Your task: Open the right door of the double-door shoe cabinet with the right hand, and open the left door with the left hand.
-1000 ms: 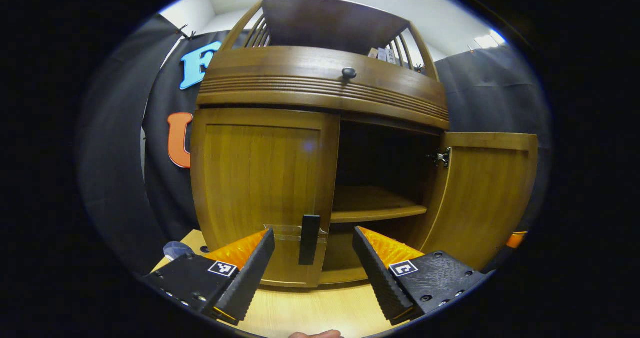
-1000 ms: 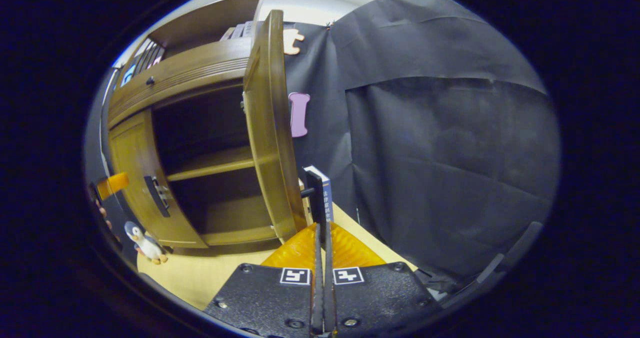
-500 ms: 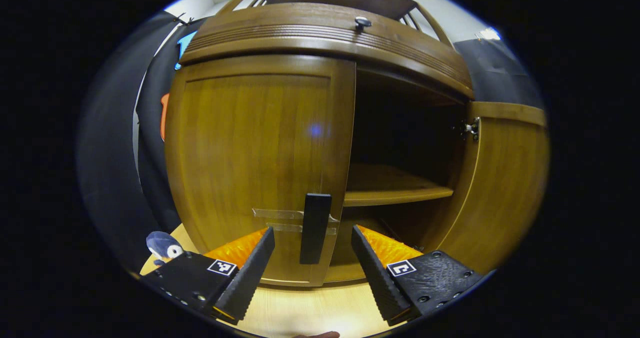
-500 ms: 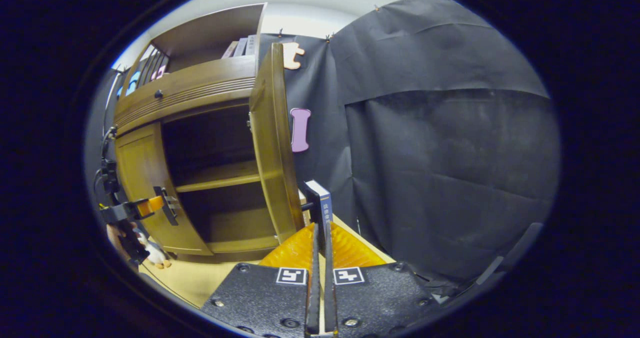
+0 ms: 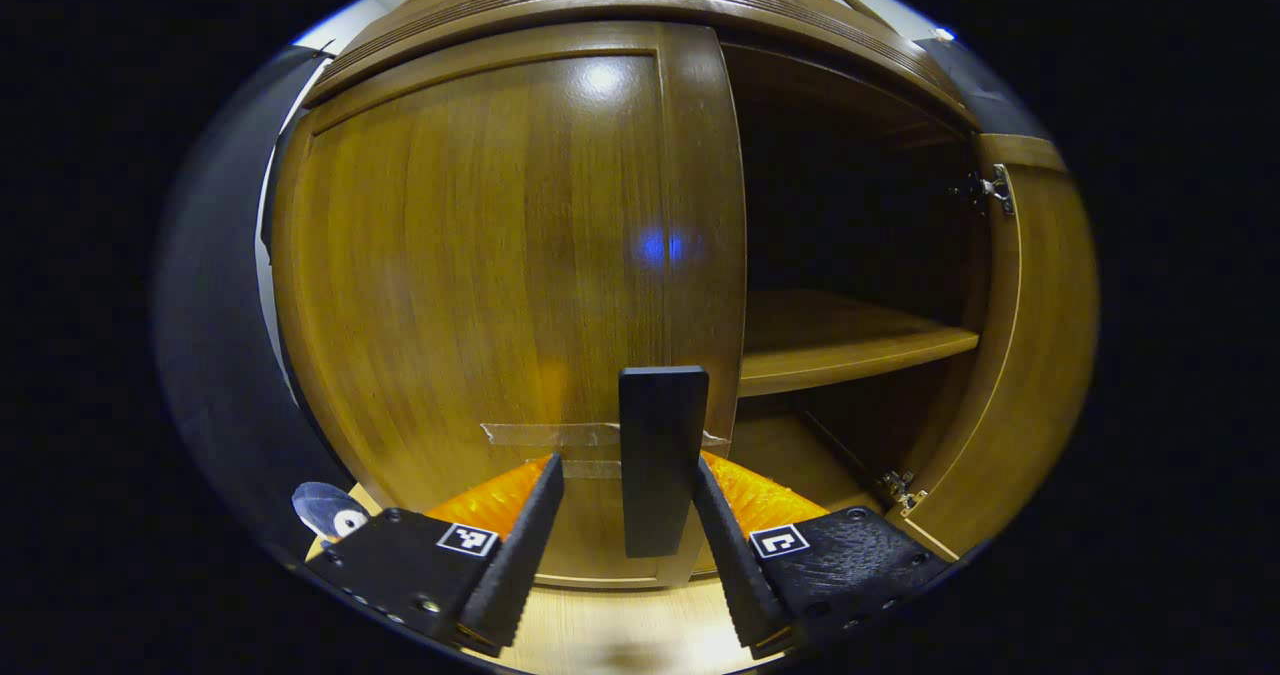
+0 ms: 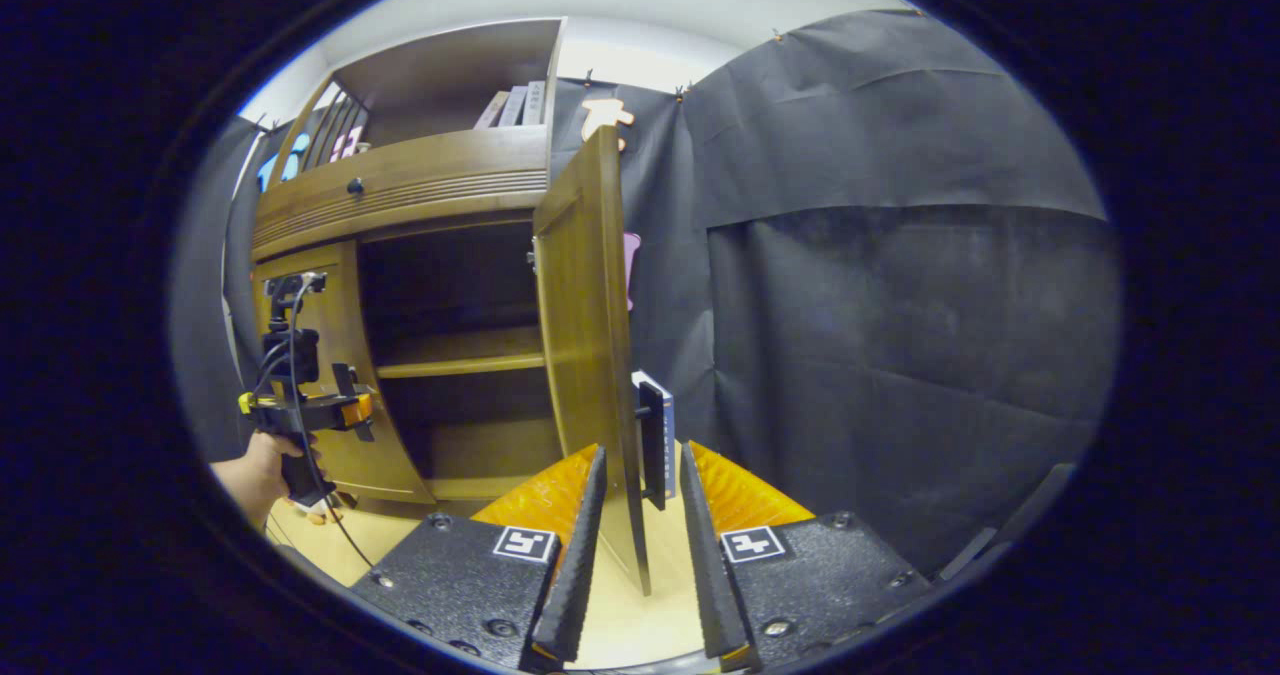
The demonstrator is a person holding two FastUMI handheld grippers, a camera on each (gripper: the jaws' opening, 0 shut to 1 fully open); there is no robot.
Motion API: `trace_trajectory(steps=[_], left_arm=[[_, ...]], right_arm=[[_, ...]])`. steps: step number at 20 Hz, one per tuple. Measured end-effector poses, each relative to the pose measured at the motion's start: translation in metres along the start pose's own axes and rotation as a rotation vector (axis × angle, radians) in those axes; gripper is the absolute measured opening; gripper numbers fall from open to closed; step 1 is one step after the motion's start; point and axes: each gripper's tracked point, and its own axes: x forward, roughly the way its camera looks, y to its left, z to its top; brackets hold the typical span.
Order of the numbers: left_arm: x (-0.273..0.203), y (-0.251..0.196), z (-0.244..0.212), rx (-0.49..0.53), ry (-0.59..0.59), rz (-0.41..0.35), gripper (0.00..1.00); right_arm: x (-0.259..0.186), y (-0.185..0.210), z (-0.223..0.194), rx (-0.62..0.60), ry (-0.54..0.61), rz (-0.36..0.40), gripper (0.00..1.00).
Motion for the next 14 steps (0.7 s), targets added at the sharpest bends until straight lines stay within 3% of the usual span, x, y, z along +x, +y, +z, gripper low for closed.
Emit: trace_trajectory(steps=[1, 2, 4, 6, 7, 9, 10, 11, 12, 13, 14], left_arm=[[0.0, -0.005, 0.0, 0.002, -0.005, -0.02, 0.64], [0.0, -0.009, 0.001, 0.013, -0.014, -0.031, 0.77], [0.002, -0.011, 0.002, 0.073, -0.038, -0.042, 0.42], [0.004, -0.014, 0.002, 0.093, -0.048, -0.049, 0.28], [0.002, -0.016, 0.004, 0.078, -0.052, -0.057, 0.38], [0.002, -0.014, 0.003, 0.04, -0.047, -0.077, 0.24], [0.002, -0.014, 0.001, 0.025, -0.037, -0.087, 0.31], [0.001, -0.014, 0.001, 0.019, -0.035, -0.094, 0.31], [0.0, -0.014, 0.0, 0.019, -0.032, -0.099, 0.39], [0.0, -0.014, 0.0, 0.019, -0.033, -0.104, 0.39], [-0.002, -0.014, -0.001, 0.016, -0.031, -0.11, 0.31]], right_arm=[[0.0, 0.003, 0.002, -0.004, -0.006, 0.006, 0.48], [0.0, 0.003, 0.003, -0.007, -0.01, 0.014, 0.5], [-0.001, 0.008, 0.004, -0.01, -0.013, 0.034, 0.51], [0.005, 0.018, 0.006, -0.017, -0.012, 0.051, 0.55], [0.008, 0.022, 0.005, -0.022, -0.011, 0.056, 0.55], [0.01, 0.026, 0.003, -0.032, -0.011, 0.071, 0.53], [0.011, 0.028, 0.003, -0.038, -0.01, 0.079, 0.53], [0.012, 0.032, 0.002, -0.042, -0.006, 0.09, 0.55], [0.014, 0.034, 0.0, -0.046, 0.001, 0.097, 0.55], [0.016, 0.037, -0.004, -0.049, 0.011, 0.105, 0.55], [0.018, 0.039, -0.007, -0.051, 0.018, 0.109, 0.53]])
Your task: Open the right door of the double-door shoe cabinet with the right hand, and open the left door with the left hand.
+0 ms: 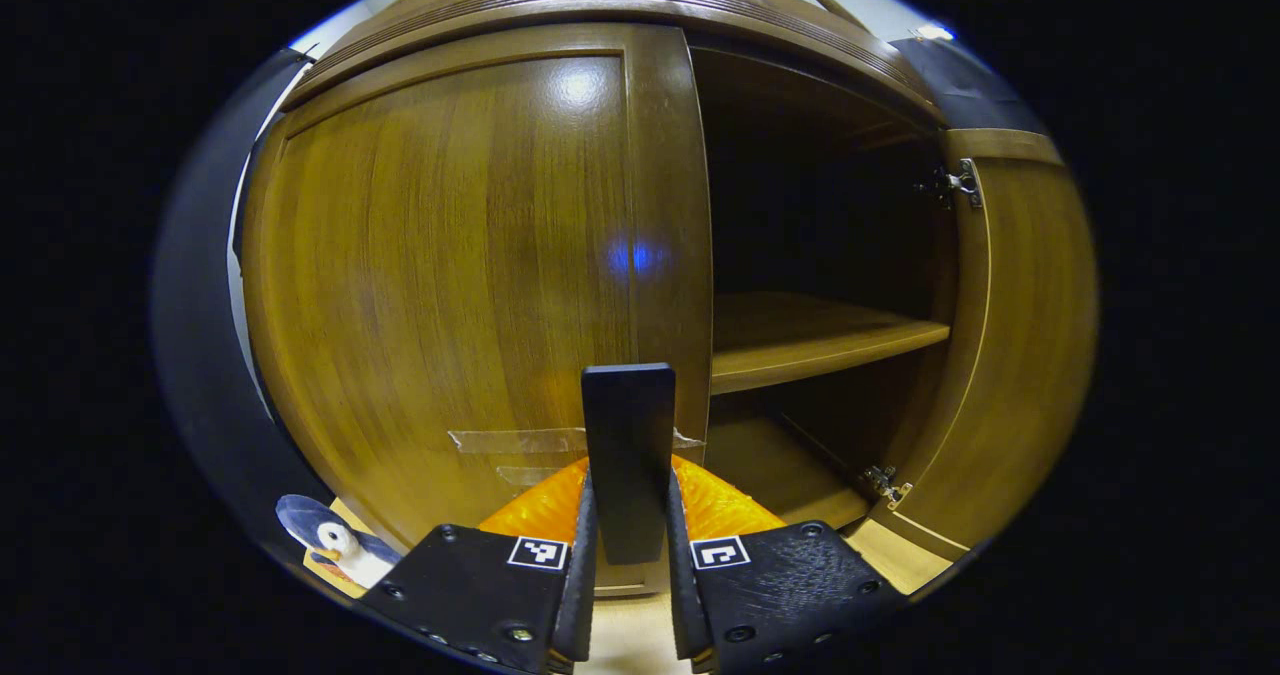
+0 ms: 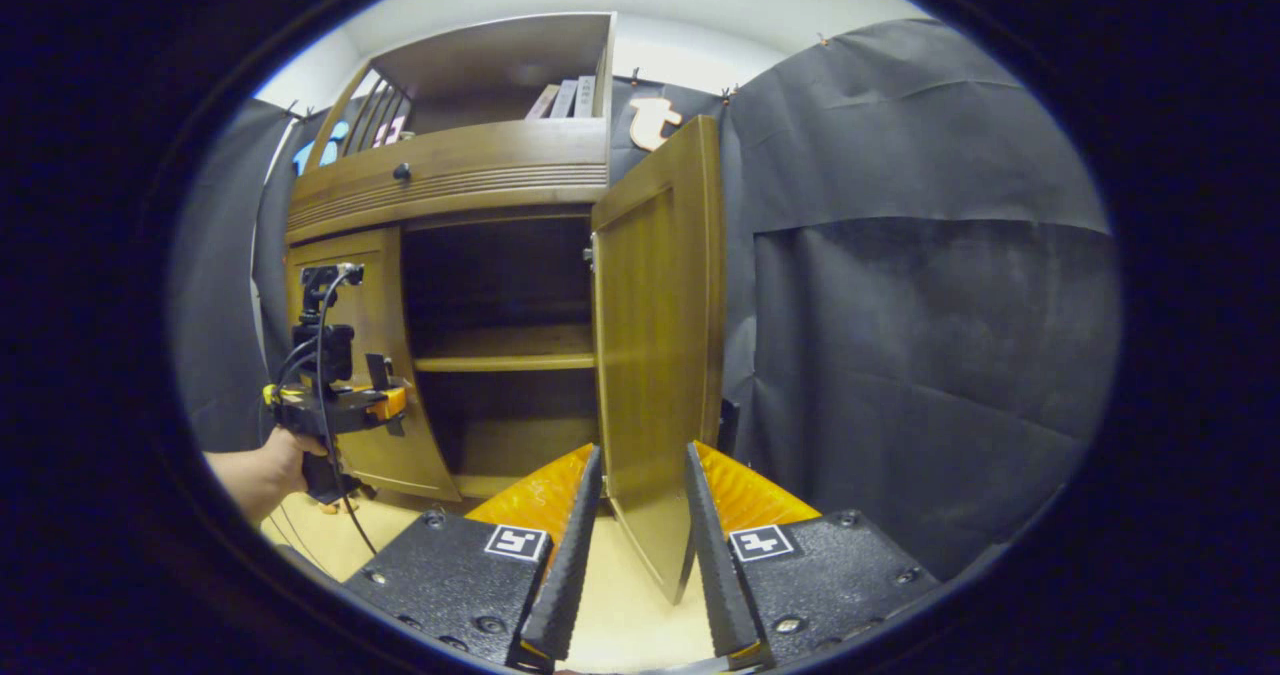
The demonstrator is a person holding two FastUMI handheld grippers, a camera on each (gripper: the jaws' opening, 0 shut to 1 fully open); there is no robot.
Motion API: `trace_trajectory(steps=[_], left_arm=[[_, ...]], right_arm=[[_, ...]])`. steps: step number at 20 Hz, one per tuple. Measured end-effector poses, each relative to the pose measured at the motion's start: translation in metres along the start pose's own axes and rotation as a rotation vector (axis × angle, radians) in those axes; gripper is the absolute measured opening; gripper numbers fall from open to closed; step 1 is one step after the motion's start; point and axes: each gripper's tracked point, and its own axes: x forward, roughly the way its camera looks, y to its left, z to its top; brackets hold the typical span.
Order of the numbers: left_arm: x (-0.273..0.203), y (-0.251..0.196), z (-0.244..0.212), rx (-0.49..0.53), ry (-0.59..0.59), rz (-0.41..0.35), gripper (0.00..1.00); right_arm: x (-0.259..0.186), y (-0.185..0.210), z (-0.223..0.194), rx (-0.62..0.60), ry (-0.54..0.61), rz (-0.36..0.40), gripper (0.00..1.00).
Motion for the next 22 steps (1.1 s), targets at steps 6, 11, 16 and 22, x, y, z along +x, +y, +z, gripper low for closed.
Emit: trace_trajectory(steps=[6, 11, 16, 22], left_arm=[[-0.023, 0.002, -0.007, -0.007, 0.013, 0.003, 0.3], [-0.048, 0.005, -0.013, -0.017, 0.019, 0.009, 0.31], [-0.076, 0.011, -0.018, 0.002, 0.016, 0.03, 0.31], [-0.104, 0.022, -0.024, -0.026, 0.02, 0.065, 0.3]], right_arm=[[0.01, 0.017, -0.003, -0.007, 0.009, 0.052, 0.55], [0.018, 0.036, -0.002, -0.025, 0.017, 0.121, 0.55], [0.028, 0.062, -0.005, -0.056, 0.032, 0.194, 0.55], [0.034, 0.091, -0.004, -0.086, 0.036, 0.276, 0.53]])
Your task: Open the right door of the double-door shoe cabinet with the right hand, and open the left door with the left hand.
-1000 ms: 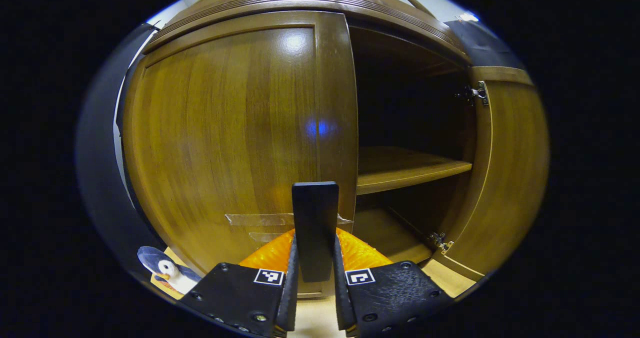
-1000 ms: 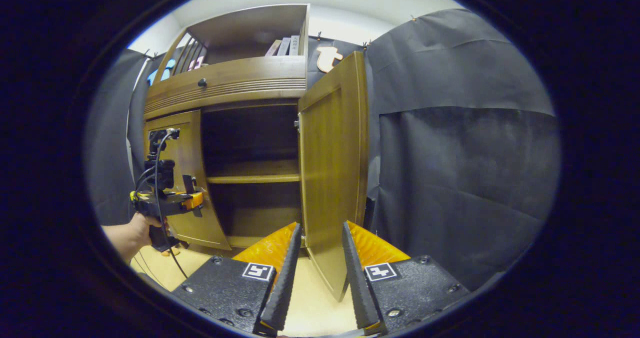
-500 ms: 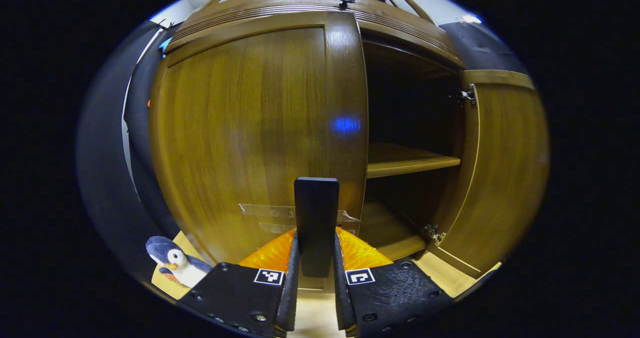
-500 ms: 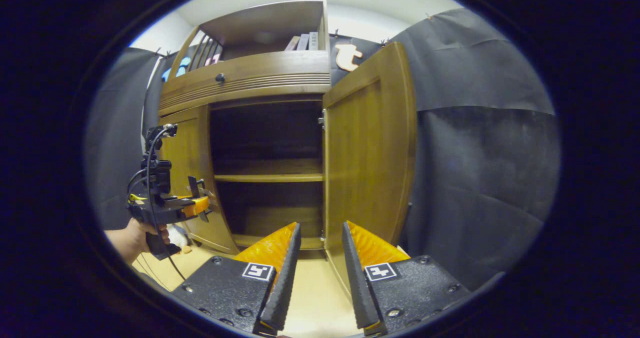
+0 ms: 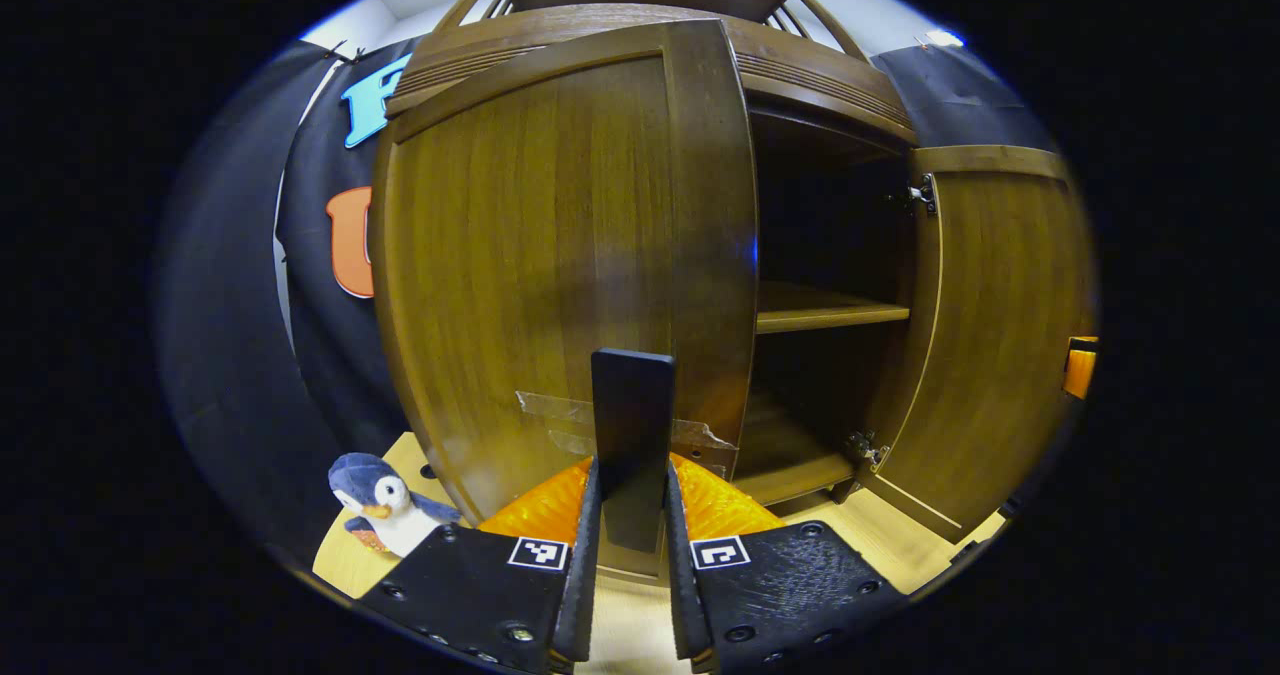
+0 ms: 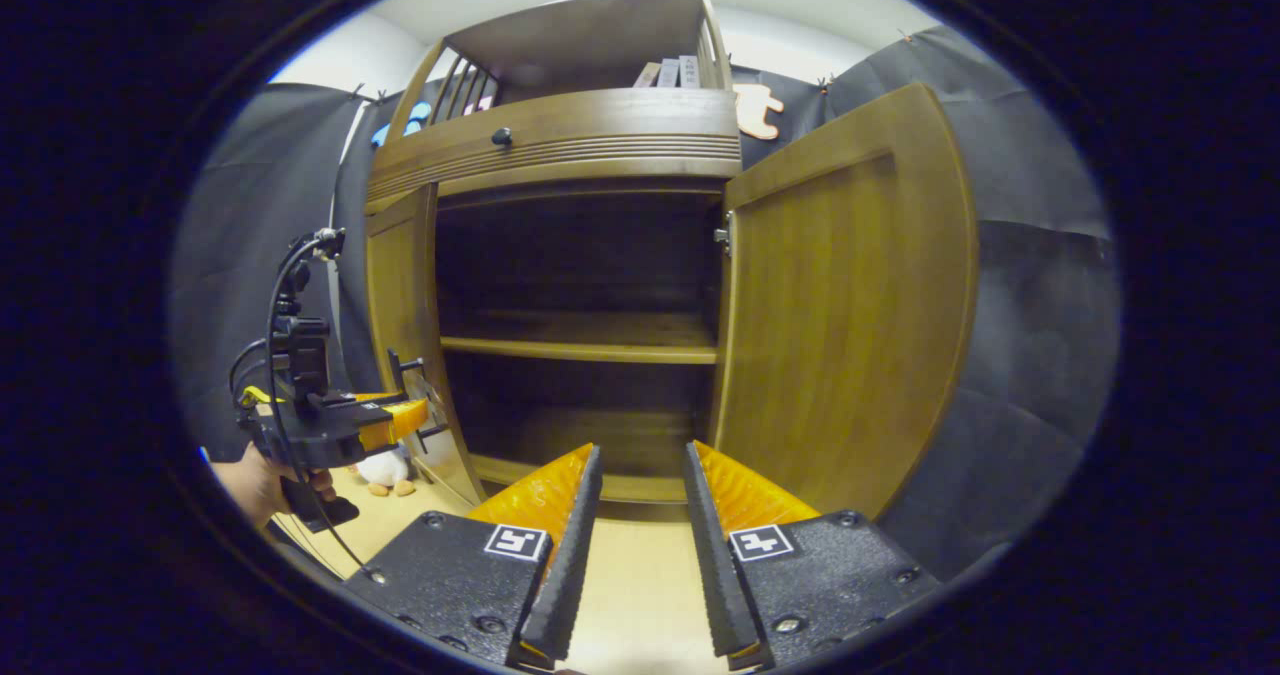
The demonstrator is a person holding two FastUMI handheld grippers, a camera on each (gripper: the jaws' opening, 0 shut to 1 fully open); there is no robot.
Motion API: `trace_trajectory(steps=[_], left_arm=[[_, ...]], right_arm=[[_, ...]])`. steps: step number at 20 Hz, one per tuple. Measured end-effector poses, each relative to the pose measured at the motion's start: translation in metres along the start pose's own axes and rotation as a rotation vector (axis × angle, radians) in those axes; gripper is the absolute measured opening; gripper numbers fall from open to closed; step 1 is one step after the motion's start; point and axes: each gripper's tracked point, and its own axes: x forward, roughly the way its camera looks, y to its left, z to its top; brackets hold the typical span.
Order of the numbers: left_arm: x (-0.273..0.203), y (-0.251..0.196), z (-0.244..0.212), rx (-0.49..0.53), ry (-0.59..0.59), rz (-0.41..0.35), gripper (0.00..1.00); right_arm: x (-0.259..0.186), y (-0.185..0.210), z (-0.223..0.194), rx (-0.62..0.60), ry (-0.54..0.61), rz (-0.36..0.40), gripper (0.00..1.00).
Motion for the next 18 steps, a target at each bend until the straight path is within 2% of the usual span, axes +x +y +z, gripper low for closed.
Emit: trace_trajectory(steps=[4, 5, 6, 7, 8, 9, 18], left_arm=[[-0.017, 0.016, -0.003, -0.018, -0.005, 0.044, 0.29], [-0.019, 0.018, -0.003, -0.038, -0.01, 0.045, 0.29], [-0.021, 0.018, -0.005, -0.053, 0.004, 0.044, 0.22], [-0.021, 0.016, -0.005, -0.061, 0.004, 0.043, 0.29], [-0.021, 0.018, -0.005, -0.053, 0.006, 0.048, 0.3], [-0.022, 0.019, -0.003, -0.05, 0.0, 0.054, 0.3], [-0.038, 0.031, -0.009, -0.11, -0.011, 0.118, 0.29]], right_arm=[[0.003, 0.014, -0.005, -0.016, 0.012, 0.038, 0.53], [0.005, 0.017, -0.007, -0.019, 0.017, 0.047, 0.55], [0.008, 0.021, -0.008, -0.016, 0.024, 0.057, 0.55], [0.011, 0.027, -0.01, -0.013, 0.035, 0.073, 0.53], [0.012, 0.03, -0.01, -0.013, 0.039, 0.082, 0.54], [0.015, 0.03, -0.01, -0.017, 0.04, 0.08, 0.56], [0.027, 0.038, -0.016, -0.008, 0.063, 0.09, 0.57]])
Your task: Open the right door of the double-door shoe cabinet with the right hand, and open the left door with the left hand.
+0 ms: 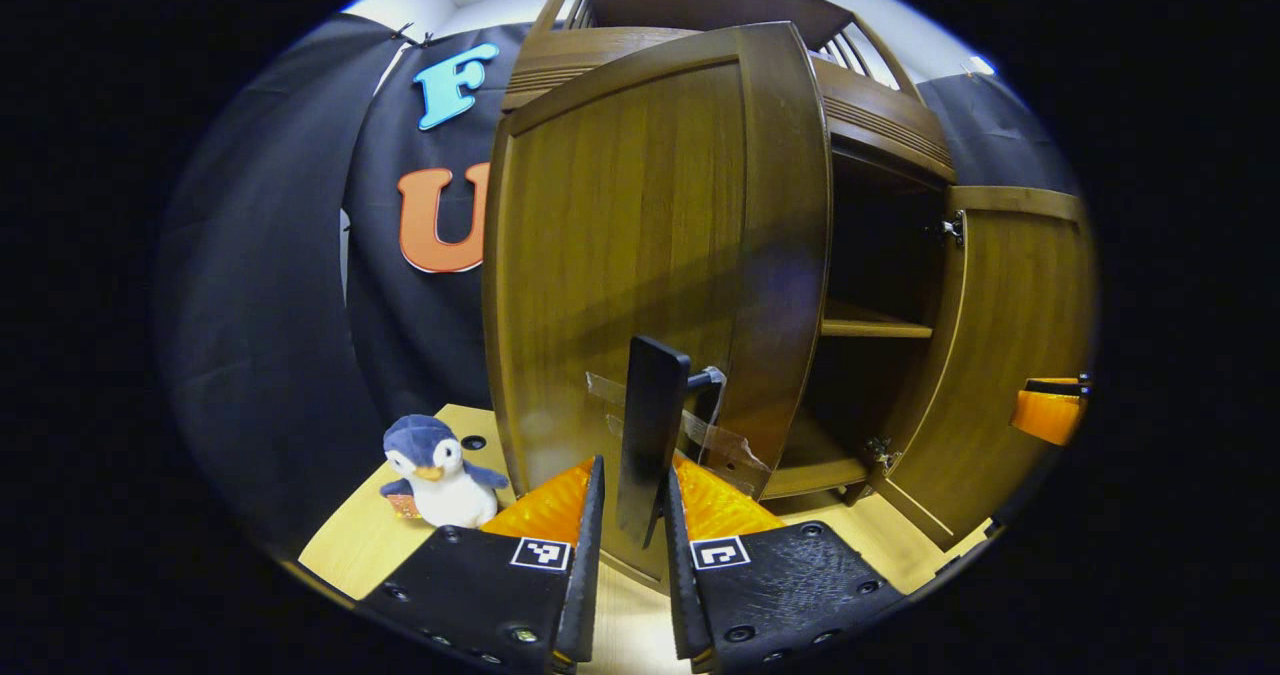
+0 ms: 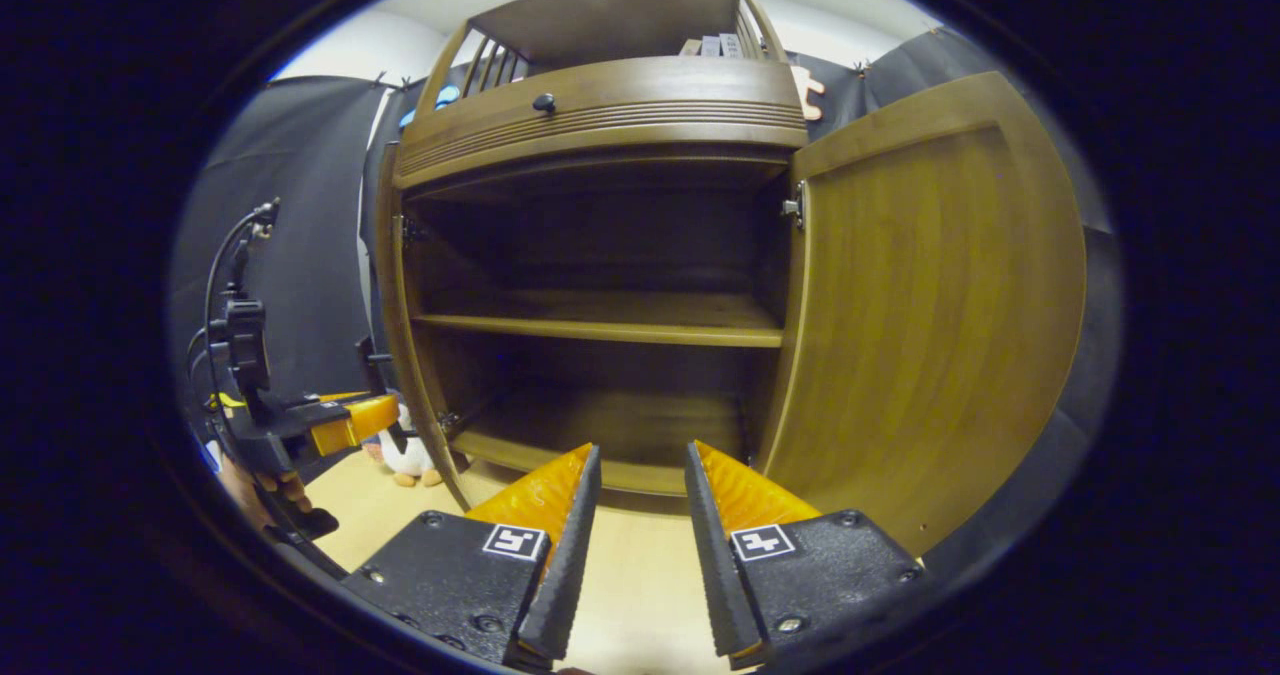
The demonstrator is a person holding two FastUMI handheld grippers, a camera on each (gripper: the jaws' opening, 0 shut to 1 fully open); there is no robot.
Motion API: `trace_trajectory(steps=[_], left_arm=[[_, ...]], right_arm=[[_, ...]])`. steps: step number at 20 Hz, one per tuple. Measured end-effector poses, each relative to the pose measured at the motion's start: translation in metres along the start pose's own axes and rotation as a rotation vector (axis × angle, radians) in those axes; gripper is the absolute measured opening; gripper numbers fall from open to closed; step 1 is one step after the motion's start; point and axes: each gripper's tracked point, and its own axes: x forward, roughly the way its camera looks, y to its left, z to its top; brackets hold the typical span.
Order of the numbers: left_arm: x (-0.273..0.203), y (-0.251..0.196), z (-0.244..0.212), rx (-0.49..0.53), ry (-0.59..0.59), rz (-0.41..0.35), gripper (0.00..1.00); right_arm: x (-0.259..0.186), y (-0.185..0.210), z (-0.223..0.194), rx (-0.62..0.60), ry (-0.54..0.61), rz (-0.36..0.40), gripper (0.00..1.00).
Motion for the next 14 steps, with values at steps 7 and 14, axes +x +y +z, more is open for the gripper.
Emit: trace_trajectory(steps=[7, 14], left_arm=[[-0.018, 0.027, -0.004, -0.054, -0.005, 0.081, 0.37], [-0.045, 0.062, -0.021, -0.11, 0.014, 0.13, 0.08]], right_arm=[[0.01, 0.016, -0.001, -0.014, 0.002, 0.034, 0.57], [0.016, 0.037, -0.005, -0.032, 0.01, 0.077, 0.54]])
